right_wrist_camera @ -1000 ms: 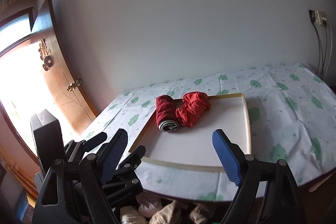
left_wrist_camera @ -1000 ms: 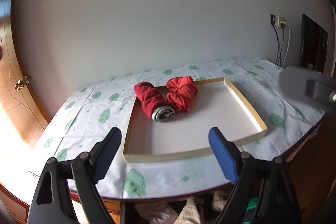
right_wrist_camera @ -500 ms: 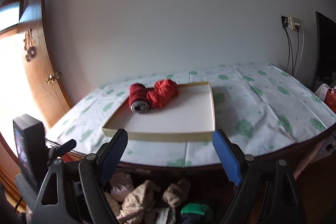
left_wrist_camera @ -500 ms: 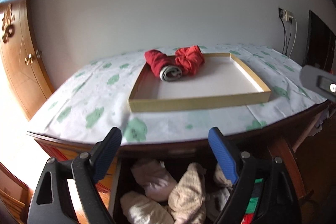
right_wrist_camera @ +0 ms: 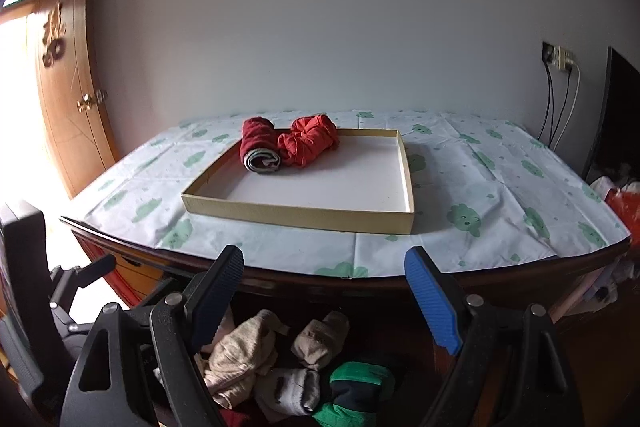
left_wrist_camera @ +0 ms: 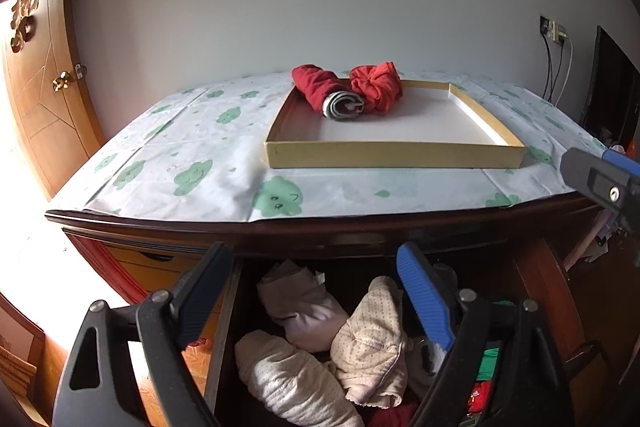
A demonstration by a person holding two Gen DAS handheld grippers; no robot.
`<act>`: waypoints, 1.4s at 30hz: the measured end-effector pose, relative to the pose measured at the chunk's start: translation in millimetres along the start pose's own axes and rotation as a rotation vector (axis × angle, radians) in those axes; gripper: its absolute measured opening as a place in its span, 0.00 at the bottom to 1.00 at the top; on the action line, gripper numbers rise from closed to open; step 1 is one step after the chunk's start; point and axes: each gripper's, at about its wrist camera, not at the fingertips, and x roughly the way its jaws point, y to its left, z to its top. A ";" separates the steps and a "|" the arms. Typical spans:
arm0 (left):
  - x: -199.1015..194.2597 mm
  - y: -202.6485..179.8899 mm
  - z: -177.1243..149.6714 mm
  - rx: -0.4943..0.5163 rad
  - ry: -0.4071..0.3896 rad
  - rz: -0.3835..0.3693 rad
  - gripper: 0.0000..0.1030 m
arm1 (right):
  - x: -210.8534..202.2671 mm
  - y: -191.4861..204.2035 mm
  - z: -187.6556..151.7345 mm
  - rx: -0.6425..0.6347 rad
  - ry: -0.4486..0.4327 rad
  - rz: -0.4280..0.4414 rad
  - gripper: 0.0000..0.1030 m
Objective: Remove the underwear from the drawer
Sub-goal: 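Lower both open grippers toward the open drawer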
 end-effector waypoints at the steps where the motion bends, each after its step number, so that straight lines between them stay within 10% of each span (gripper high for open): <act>1: 0.4 0.4 -0.7 -0.001 0.002 -0.001 0.84 | 0.4 0.3 -0.9 -0.005 0.001 -0.006 0.82; 42: 36.4 7.7 -35.5 0.010 0.127 0.023 0.84 | 46.2 7.7 -47.5 -0.071 0.132 -0.113 0.82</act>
